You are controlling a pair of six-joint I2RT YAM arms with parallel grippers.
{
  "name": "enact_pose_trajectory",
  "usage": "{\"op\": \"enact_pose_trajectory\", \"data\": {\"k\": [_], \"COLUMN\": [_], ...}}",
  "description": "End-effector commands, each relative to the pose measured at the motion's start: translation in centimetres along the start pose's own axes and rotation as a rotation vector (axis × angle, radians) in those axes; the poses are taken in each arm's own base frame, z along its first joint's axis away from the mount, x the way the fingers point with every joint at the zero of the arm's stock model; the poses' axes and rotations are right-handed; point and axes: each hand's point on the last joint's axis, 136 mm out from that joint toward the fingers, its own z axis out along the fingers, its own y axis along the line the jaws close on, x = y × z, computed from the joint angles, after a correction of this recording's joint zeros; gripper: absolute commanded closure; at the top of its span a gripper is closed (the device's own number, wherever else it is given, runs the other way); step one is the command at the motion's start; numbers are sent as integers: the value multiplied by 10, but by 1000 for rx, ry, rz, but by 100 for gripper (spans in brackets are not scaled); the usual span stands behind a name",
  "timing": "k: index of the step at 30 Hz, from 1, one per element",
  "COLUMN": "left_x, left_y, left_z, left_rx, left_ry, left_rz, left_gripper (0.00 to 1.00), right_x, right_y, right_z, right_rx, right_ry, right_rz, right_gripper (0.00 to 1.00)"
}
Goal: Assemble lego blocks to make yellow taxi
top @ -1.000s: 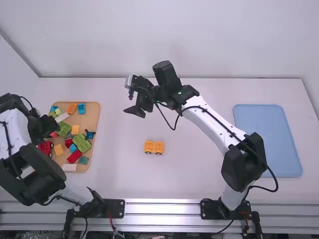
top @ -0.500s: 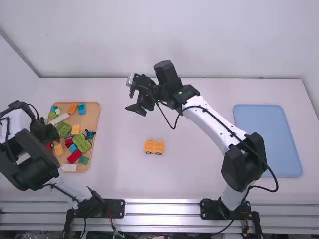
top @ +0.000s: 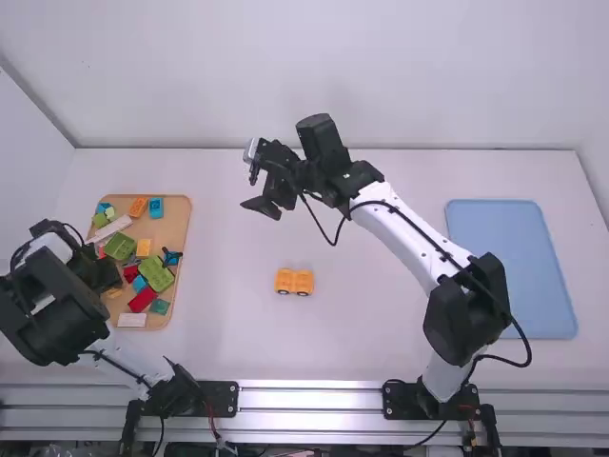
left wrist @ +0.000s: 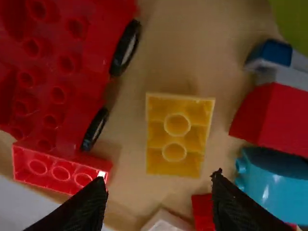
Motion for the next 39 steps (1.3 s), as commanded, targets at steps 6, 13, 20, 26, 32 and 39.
{"op": "enact_pose_trajectory", "data": {"k": [6,13,20,26,32,39], "left_x": [-2,-2,0,2,3,0], "left_y": [-18,-22,-17,-18,-18,-17], "left_z": [13,21,29,36,38,26], "left_rx": [92,114,76,68,70,75], "left_ry": [-39,-68,-78,-96,-98,-89], "left_rz": [25,32,12,18,15,-51], "left_gripper": [43,49,50,48,62,83], "right_x": [-12,-11,-12,-13,-14,-12], "right_y": [-2,-3,-6,-7,-8,-12], "right_z": [-2,-2,-2,-2,-2,-5], "right_rx": [6,13,29,31,34,42], "right_ry": [-21,-16,-17,-20,-25,-21], "right_rz": [-16,-15,-22,-24,-29,-22], "right_gripper": [1,1,1,1,1,1]}}
